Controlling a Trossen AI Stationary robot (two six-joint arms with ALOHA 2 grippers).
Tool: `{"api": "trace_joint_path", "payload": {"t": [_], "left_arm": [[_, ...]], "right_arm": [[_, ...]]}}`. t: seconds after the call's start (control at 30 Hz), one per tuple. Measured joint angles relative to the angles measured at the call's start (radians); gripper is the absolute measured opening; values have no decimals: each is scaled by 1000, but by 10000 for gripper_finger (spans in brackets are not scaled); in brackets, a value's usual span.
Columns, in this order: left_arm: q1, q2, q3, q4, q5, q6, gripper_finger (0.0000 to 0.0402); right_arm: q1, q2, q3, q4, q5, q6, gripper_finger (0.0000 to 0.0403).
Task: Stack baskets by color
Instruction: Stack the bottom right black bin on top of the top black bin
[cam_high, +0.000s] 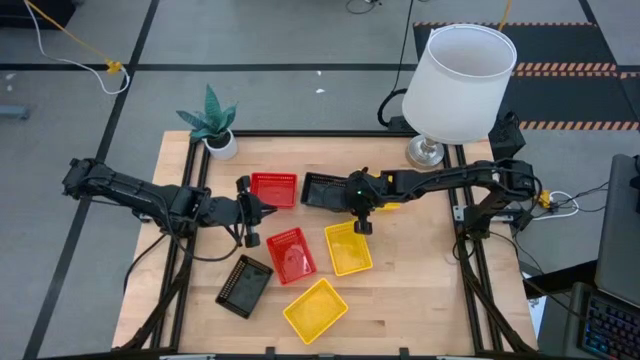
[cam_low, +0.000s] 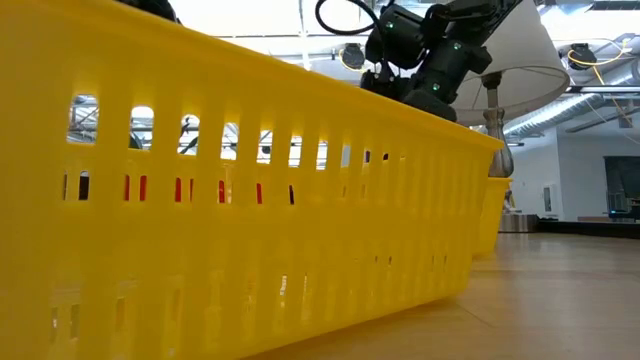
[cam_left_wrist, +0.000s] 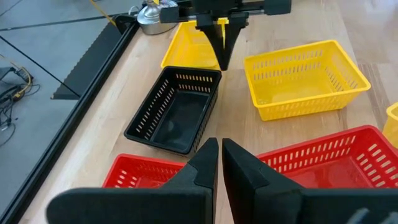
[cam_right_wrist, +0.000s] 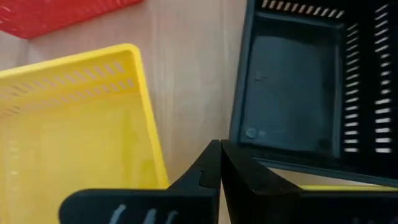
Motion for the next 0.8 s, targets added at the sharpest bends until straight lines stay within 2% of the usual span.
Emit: {"api": "trace_joint_path", "payload": {"t": [0.13,0.37,0.63,0.8], "left_arm": [[0,0,0,0,0,0,26],[0,0,0,0,0,0,26],[0,0,0,1,-1,0,26],[0,0,0,1,-1,0,26]], "right_arm": [[2,0,0,4,-33,2,2],[1,1,0,9,-24,25,2],[15,59,0,23,-28,3,2],[14,49,0,4,46,-4,2]]}}
